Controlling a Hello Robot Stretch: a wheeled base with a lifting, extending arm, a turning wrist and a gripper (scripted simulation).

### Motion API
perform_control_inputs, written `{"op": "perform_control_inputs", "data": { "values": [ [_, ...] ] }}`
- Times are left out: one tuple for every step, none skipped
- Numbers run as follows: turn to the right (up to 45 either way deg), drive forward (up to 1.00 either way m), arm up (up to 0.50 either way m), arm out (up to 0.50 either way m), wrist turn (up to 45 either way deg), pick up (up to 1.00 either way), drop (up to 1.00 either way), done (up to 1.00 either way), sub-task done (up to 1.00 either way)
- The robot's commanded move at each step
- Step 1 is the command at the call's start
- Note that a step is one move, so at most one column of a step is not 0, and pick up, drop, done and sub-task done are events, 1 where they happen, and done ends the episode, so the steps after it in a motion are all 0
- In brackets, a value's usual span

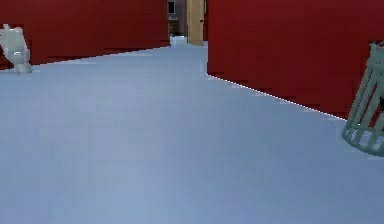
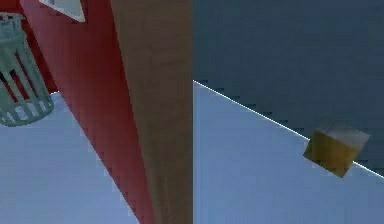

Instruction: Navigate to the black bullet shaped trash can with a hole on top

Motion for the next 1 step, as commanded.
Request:
{"op": "perform_control_inputs", "data": {
  "values": [
    [0.0, 1.00, 0.00, 0.00, 0.0, 0.00, 0.00, 0.00, 0.00]
  ]
}}
